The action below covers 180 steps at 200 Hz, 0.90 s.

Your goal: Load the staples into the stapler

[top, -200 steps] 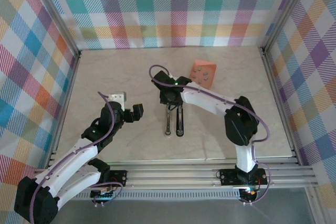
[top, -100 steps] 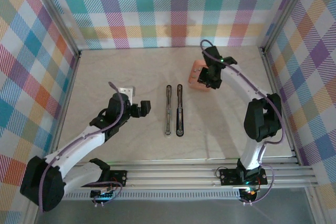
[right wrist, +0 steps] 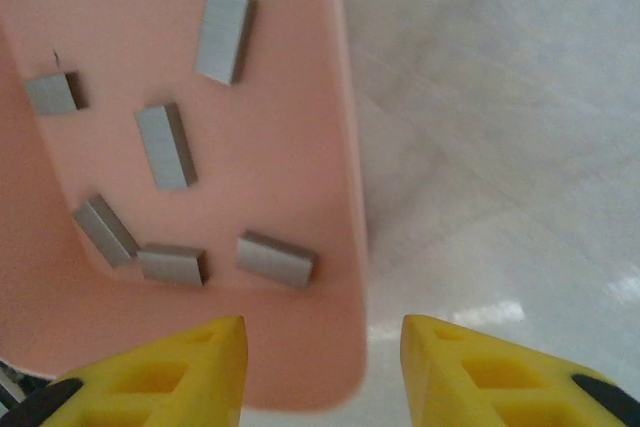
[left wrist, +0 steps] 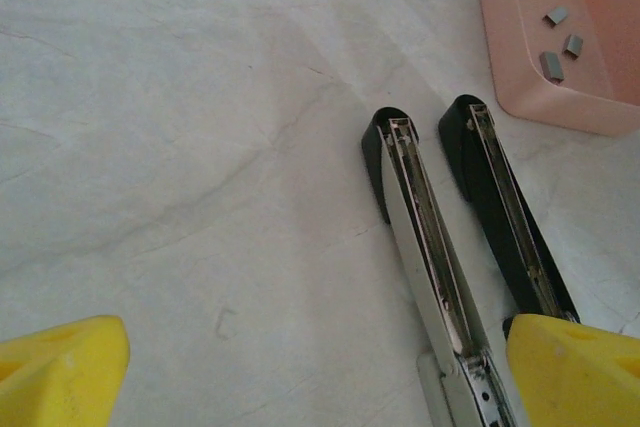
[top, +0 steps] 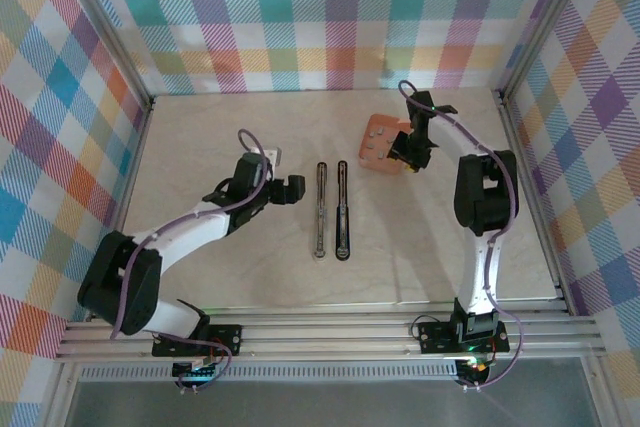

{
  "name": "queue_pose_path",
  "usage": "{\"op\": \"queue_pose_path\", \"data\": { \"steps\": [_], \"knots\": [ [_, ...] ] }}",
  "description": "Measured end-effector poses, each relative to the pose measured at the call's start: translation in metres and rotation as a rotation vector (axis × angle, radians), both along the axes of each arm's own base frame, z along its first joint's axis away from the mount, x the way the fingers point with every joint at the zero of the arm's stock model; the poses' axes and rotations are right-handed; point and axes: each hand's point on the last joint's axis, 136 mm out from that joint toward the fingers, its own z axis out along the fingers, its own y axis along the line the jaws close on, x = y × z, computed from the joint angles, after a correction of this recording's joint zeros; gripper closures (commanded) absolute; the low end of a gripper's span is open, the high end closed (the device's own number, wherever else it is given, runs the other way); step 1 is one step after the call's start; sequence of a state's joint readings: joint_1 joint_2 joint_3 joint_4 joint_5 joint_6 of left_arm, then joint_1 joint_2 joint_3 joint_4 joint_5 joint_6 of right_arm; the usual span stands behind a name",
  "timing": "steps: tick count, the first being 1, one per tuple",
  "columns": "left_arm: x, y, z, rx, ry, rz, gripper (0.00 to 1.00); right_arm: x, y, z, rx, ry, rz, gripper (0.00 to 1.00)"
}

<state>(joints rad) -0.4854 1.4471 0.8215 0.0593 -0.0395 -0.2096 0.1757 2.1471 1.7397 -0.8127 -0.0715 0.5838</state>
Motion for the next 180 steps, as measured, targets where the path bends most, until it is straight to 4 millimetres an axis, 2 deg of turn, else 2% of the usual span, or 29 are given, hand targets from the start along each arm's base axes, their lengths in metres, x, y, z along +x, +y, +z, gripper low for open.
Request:
{"op": "queue_pose_path", "data": {
  "steps": [31,104,149,180],
  "knots": [
    [0.007,-0.007,-0.003,-0.003,0.013,-0.012,0.04,0.009,0.0,-0.01,0.015,0.005,0.014,0.62],
    [0.009,-0.011,-0.007,-0.008,0.027,-0.026,0.04,-0.009,-0.004,-0.018,-0.018,0.062,0.108,0.69],
    [0.008,-0.012,-0.006,-0.015,0.027,-0.035,0.05,-0.046,-0.015,-0.023,-0.059,0.135,0.155,0.7],
    [0.004,-0.011,0.009,-0.032,-0.005,-0.036,0.05,-0.077,-0.024,-0.021,-0.089,0.175,0.173,0.71]
  ]
}}
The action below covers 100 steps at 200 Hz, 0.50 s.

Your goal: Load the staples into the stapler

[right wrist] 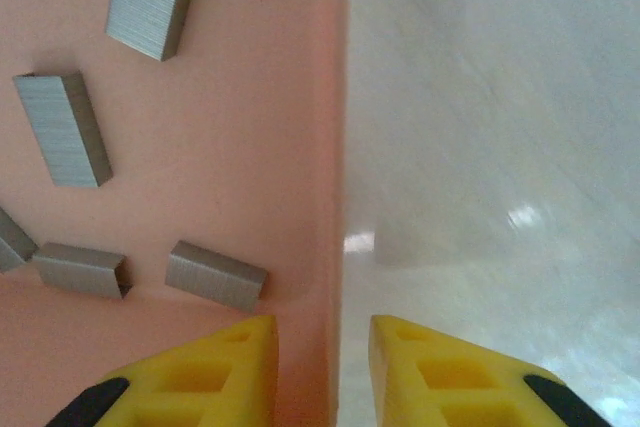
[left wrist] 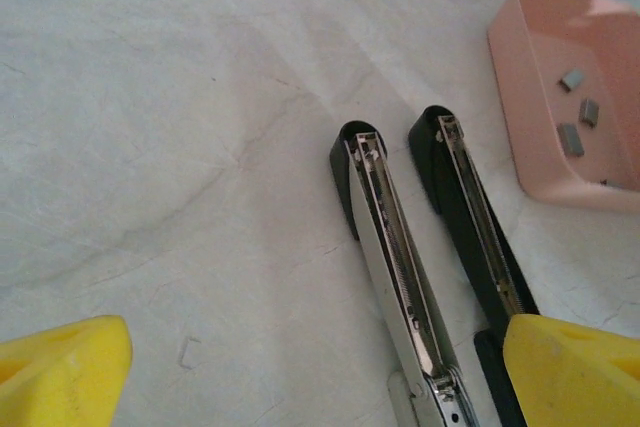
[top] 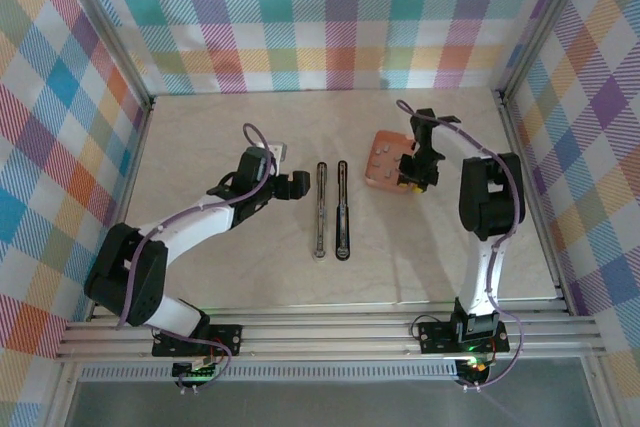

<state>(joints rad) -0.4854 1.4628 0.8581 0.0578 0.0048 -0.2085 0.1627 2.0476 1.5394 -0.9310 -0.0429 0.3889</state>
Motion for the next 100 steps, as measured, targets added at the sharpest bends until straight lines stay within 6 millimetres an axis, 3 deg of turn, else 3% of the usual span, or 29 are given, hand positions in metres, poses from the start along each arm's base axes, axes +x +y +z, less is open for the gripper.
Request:
{"op": "queue_pose_path", "data": {
  "steps": [33,69,100],
  "knots": [
    [-0.013,0.006,0.015,-0.021,-0.035,-0.002,0.05,-0.041,-0.011,0.0,-0.032,0.041,0.015,0.71],
    [-0.028,0.013,0.021,-0.035,-0.055,-0.002,0.05,-0.097,-0.024,-0.007,-0.067,0.114,0.017,0.7],
    [-0.039,0.019,0.023,-0.038,-0.064,0.007,0.05,-0.131,-0.036,-0.003,-0.109,0.145,0.025,0.66]
  ]
}}
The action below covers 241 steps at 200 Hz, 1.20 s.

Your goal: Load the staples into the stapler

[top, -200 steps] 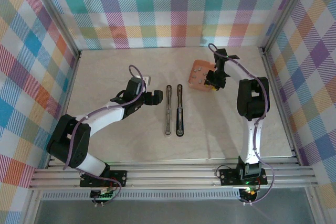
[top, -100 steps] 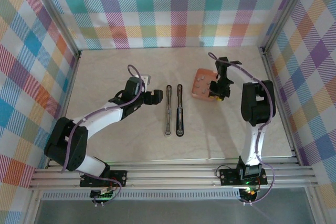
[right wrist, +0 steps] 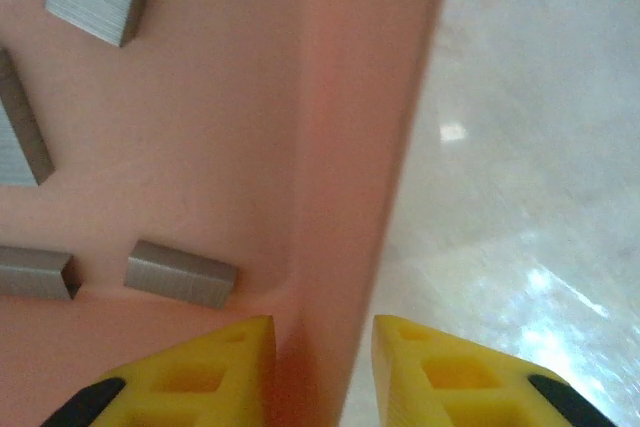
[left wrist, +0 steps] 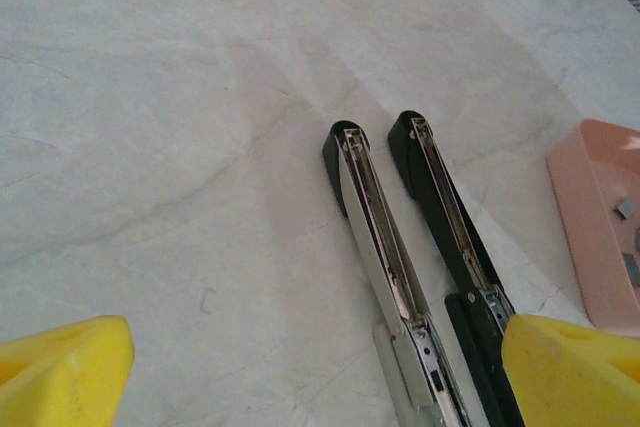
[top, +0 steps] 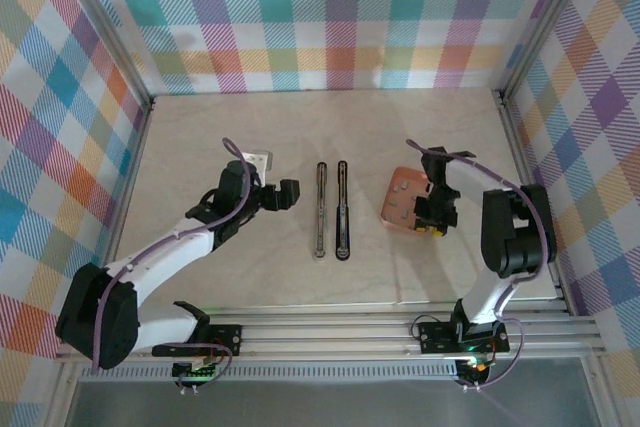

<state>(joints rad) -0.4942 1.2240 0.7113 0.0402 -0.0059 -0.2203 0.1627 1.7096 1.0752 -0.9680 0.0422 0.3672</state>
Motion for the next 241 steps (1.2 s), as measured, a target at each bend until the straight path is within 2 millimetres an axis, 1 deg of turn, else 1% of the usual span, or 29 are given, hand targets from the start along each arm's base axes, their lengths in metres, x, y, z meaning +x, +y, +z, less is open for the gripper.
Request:
{"op": "queue_pose_path", "data": {
  "steps": [8,19,34,45,62,68,79,90,102,114,125,139,165,187,214,241],
  "knots": [
    [-0.003,0.001,0.0,0.002,0.001,0.001,0.05,-0.005,-0.002,0.005,-0.007,-0.002,0.004,0.63],
    [-0.006,0.003,0.0,0.003,0.0,0.001,0.05,-0.005,-0.004,0.016,-0.013,-0.029,0.006,0.6],
    [-0.011,0.005,-0.002,0.007,0.003,0.004,0.05,-0.001,-0.004,0.034,-0.009,-0.08,0.004,0.56],
    [-0.014,0.007,-0.004,0.01,0.009,0.006,0.05,0.007,-0.001,0.05,0.001,-0.129,0.006,0.54],
    [-0.018,0.01,-0.007,0.014,0.016,0.014,0.05,0.026,0.008,0.072,0.019,-0.212,0.018,0.53],
    [-0.018,0.011,-0.007,0.014,0.017,0.018,0.05,0.033,0.014,0.078,0.028,-0.24,0.03,0.52],
    [-0.019,0.012,-0.007,0.016,0.015,0.023,0.05,0.043,0.028,0.086,0.045,-0.272,0.06,0.51],
    [-0.019,0.013,-0.006,0.018,0.014,0.028,0.05,0.052,0.042,0.09,0.06,-0.287,0.092,0.5],
    [-0.018,0.014,-0.007,0.018,0.014,0.033,0.05,0.064,0.057,0.088,0.07,-0.29,0.126,0.5],
    [-0.018,0.015,-0.006,0.02,0.013,0.037,0.05,0.075,0.071,0.081,0.075,-0.279,0.152,0.5],
    [-0.018,0.015,-0.007,0.023,0.013,0.041,0.04,0.084,0.084,0.07,0.083,-0.264,0.173,0.5],
    [-0.017,0.016,-0.009,0.029,0.017,0.046,0.05,0.092,0.093,0.055,0.085,-0.238,0.186,0.5],
    [-0.015,0.017,-0.019,0.047,0.04,0.052,0.04,0.101,0.098,0.027,0.074,-0.183,0.19,0.53],
    [-0.014,0.017,-0.026,0.061,0.057,0.053,0.04,0.104,0.101,0.013,0.07,-0.154,0.198,0.6],
    [-0.013,0.017,-0.032,0.073,0.072,0.053,0.04,0.101,0.105,0.004,0.072,-0.134,0.228,0.69],
    [-0.012,0.018,-0.033,0.087,0.08,0.057,0.03,0.098,0.11,0.003,0.076,-0.129,0.264,0.75]
  ]
}}
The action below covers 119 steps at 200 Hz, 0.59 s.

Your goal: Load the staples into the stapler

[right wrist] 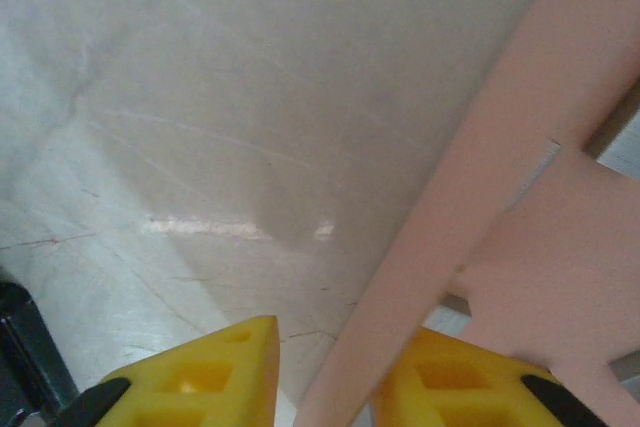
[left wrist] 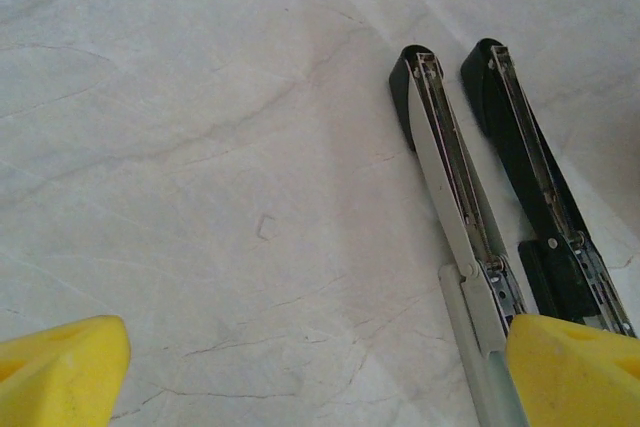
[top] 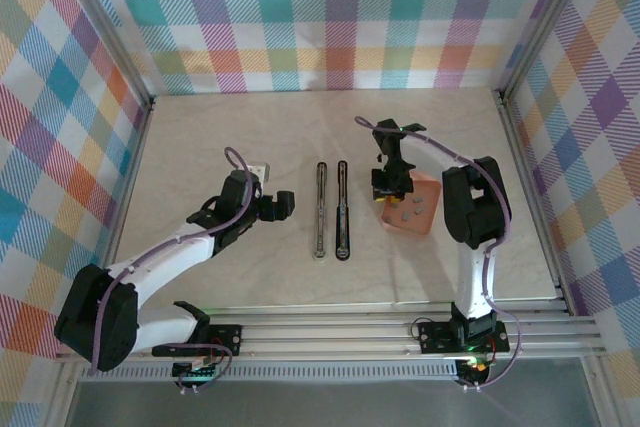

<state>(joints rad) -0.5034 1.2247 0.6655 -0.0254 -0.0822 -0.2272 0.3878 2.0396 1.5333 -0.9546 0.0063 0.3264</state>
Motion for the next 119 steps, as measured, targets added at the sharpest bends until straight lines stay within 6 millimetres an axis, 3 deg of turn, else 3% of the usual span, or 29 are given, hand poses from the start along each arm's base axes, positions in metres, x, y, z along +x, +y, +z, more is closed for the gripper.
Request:
{"op": "queue_pose_path", "data": {
  "steps": [63,101,119],
  "knots": [
    [0.002,0.0,0.003,-0.003,-0.006,0.002,0.03,-0.016,0.004,-0.004,-0.008,0.016,0.068,0.84],
    [0.001,0.0,0.007,-0.006,-0.013,0.002,0.04,-0.029,0.011,-0.006,-0.013,0.027,0.133,0.85],
    [0.0,0.001,0.012,-0.014,-0.027,0.002,0.04,-0.032,0.013,-0.006,-0.014,0.029,0.146,0.81]
  ]
}}
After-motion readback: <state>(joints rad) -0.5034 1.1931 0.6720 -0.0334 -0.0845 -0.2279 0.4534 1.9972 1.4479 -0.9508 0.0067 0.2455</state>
